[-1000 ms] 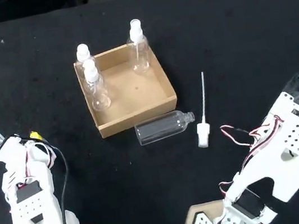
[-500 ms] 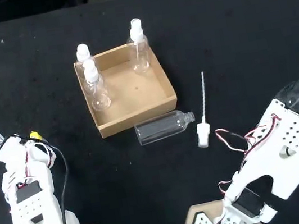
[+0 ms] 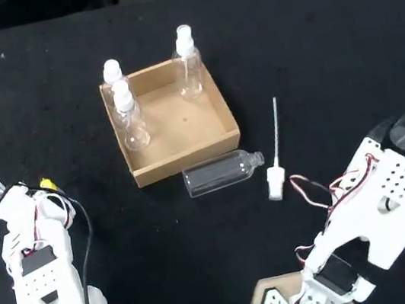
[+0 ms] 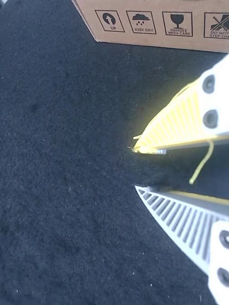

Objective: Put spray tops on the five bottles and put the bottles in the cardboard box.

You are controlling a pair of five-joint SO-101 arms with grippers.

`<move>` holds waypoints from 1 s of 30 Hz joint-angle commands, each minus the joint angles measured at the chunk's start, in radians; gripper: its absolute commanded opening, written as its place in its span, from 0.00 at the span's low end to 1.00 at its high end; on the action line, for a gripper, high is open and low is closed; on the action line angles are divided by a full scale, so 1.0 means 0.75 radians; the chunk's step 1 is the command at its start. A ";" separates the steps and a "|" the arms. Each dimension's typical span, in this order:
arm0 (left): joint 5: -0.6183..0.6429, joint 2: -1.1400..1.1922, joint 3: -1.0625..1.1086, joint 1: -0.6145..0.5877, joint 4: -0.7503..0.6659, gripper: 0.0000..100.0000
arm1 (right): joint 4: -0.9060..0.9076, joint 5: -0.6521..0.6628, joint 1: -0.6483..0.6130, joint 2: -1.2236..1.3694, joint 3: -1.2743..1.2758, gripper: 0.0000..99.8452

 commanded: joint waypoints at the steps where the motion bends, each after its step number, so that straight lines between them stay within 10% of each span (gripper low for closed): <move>1: -0.004 -0.020 -0.015 -0.015 -0.033 0.09 | -0.008 0.004 -0.029 -0.032 -0.011 0.33; 17: -0.004 -0.020 -0.015 -0.015 -0.033 0.09 | 0.127 0.008 0.014 -0.533 0.103 0.20; 30: -0.004 -0.020 -0.017 -0.015 -0.033 0.09 | 2.279 0.012 0.041 -1.269 -0.470 0.20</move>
